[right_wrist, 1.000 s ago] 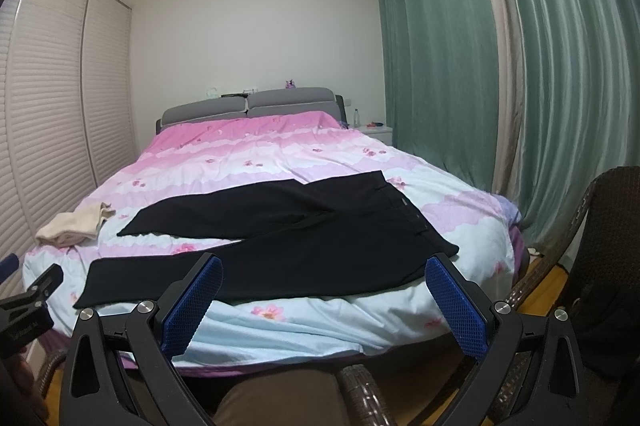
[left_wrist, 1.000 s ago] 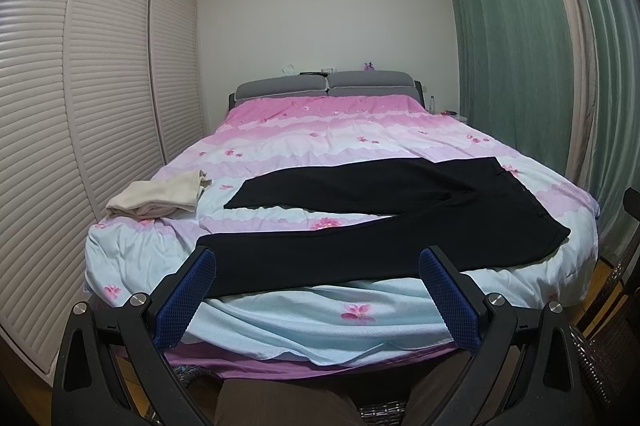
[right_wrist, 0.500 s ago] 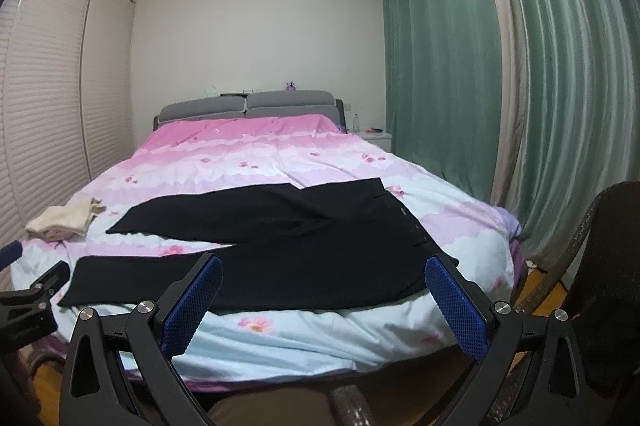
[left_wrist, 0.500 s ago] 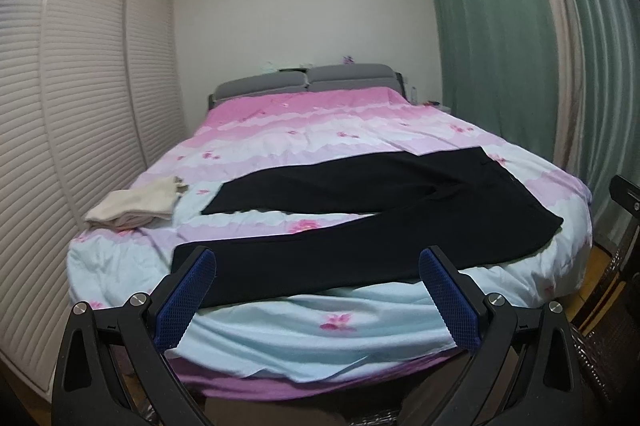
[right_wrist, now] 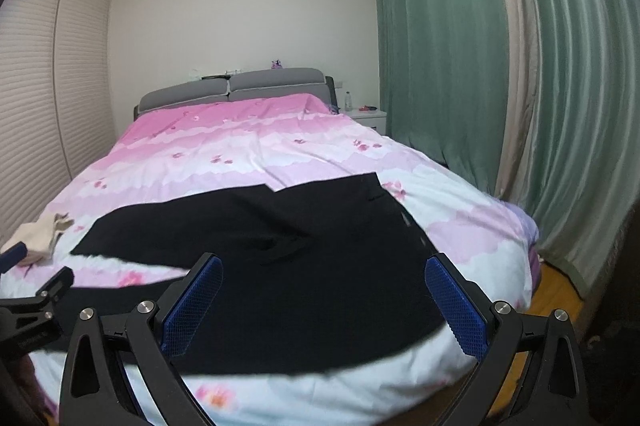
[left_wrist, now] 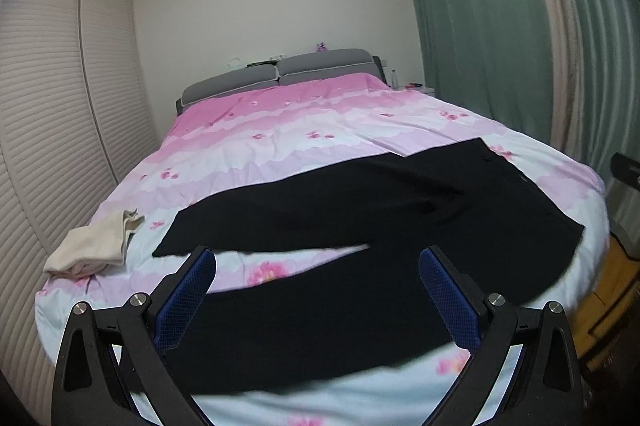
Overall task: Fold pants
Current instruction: 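Lower both tools onto the trouser waistband and close both grippers on it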
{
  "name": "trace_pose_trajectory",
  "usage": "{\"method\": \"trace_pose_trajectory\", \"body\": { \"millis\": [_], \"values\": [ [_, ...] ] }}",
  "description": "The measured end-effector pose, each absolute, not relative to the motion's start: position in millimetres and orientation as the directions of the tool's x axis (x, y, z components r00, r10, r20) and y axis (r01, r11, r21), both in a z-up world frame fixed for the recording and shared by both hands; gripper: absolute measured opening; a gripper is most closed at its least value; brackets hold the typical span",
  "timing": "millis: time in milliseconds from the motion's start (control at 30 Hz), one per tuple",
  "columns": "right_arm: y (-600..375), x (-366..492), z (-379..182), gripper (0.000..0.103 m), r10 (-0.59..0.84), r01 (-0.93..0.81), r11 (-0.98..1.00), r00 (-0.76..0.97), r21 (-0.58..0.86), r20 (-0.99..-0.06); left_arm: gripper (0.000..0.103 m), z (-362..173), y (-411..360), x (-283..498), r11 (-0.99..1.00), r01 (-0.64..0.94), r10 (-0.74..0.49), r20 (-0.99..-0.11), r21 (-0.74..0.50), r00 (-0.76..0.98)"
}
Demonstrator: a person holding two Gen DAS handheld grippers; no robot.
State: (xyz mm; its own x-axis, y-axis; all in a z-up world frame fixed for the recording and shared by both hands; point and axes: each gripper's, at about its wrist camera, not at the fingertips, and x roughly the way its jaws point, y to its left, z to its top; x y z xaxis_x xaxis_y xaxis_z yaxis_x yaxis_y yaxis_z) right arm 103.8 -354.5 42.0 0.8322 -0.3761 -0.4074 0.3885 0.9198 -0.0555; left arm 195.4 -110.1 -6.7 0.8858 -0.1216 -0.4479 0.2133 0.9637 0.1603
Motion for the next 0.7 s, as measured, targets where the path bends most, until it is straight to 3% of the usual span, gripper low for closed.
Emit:
{"method": "trace_pose_trajectory", "body": {
  "millis": [300,500,700],
  "values": [
    [-398,228,44,0.103,-0.376,0.361,0.925,0.825,-0.119,-0.422,0.103,-4,-140,331,0.975,0.184,-0.102,-0.481,0.126,0.871],
    [-457,325,39,0.103,-0.331,0.279,0.944,0.797,-0.178,-0.506,0.103,-11,-208,427,0.951,0.28,-0.167,-0.542,0.132,0.824],
    [-546,414,24,0.103,-0.269,0.202,0.963,0.752,-0.178,-0.602,0.103,-22,-314,516,0.861,0.486,-0.303,-0.619,0.147,0.724]
  ]
}}
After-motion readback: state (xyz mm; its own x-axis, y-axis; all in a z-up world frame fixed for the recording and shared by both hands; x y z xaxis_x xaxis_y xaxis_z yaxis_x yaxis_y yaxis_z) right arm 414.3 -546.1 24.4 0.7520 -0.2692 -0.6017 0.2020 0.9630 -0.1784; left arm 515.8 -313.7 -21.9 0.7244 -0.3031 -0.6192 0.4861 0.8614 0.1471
